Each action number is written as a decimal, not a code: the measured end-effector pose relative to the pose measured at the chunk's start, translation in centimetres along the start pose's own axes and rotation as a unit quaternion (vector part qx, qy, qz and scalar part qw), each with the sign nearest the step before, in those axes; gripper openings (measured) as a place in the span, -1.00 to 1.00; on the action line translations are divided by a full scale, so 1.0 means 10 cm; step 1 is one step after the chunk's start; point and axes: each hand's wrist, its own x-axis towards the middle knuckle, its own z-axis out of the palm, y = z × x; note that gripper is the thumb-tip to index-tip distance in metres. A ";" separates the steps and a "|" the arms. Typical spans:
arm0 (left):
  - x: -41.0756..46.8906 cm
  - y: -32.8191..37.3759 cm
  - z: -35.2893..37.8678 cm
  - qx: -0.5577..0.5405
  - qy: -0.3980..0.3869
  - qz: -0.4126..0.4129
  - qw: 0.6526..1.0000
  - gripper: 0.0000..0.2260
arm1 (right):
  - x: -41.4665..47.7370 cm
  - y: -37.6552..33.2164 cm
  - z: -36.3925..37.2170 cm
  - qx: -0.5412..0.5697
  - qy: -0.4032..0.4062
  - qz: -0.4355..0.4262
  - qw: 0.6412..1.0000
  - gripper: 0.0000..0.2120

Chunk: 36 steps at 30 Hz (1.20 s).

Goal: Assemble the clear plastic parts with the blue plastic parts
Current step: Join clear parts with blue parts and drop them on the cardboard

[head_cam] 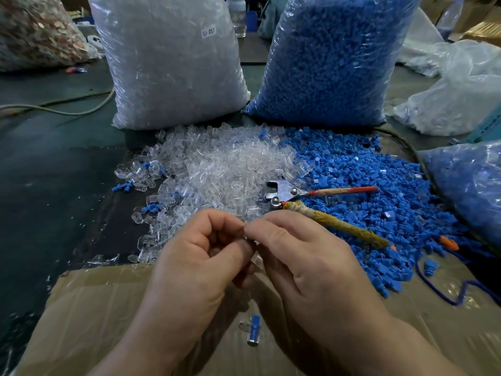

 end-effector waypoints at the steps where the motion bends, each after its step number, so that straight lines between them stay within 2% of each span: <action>1: 0.01 -0.02 -0.01 0.017 0.006 0.005 1.000 -0.83 | -0.01 0.00 -0.01 -0.017 -0.017 -0.001 1.000 -0.67; 3: 0.01 -0.02 -0.03 0.024 0.018 0.000 1.000 -0.77 | 0.00 0.05 -0.07 -0.090 -0.027 0.015 0.995 -0.59; 5: 0.01 -0.03 -0.03 0.013 0.016 -0.022 1.000 -0.74 | 0.07 0.15 -0.18 -0.182 -0.019 0.076 0.980 -0.42; 7: 0.01 -0.03 -0.03 -0.025 0.015 -0.050 0.998 -0.74 | 0.17 0.28 -0.31 -0.275 -0.075 0.144 0.948 -0.32; 9: 0.02 -0.07 -0.04 -0.035 0.015 -0.052 0.998 -0.76 | 0.27 0.40 -0.41 -0.337 -0.158 0.191 0.908 -0.30; 13: 0.04 -0.14 -0.09 -0.026 0.018 -0.044 0.999 -0.79 | 0.40 0.48 -0.48 -0.360 -0.243 0.197 0.879 -0.35; 16: 0.07 -0.18 -0.12 -0.030 0.010 -0.043 0.999 -0.88 | 0.45 0.52 -0.49 -0.367 -0.262 0.185 0.873 -0.37; 20: 0.08 -0.19 -0.13 -0.022 0.014 -0.047 0.999 -0.80 | 0.52 0.62 -0.54 -0.355 -0.293 0.182 0.869 -0.31; 23: 0.07 -0.19 -0.12 -0.026 0.008 -0.050 0.998 -0.90 | 0.58 0.64 -0.56 -0.364 -0.305 0.158 0.866 -0.36; 27: 0.06 -0.15 -0.13 0.012 0.001 -0.035 0.999 -0.80 | 0.56 0.67 -0.58 -0.369 -0.260 0.090 0.888 -0.52; 31: 0.07 -0.15 -0.13 0.021 0.009 -0.017 1.000 -0.81 | 0.44 0.66 -0.66 -0.347 -0.187 0.099 0.914 -0.57; 34: 0.05 -0.15 -0.10 -0.061 -0.004 -0.063 0.996 -0.88 | 0.35 0.53 -0.69 -0.262 -0.085 0.137 0.951 -0.69; 36: 0.02 -0.13 -0.09 -0.111 -0.005 -0.088 0.990 -0.80 | 0.26 0.39 -0.64 -0.210 -0.025 0.144 0.967 -0.78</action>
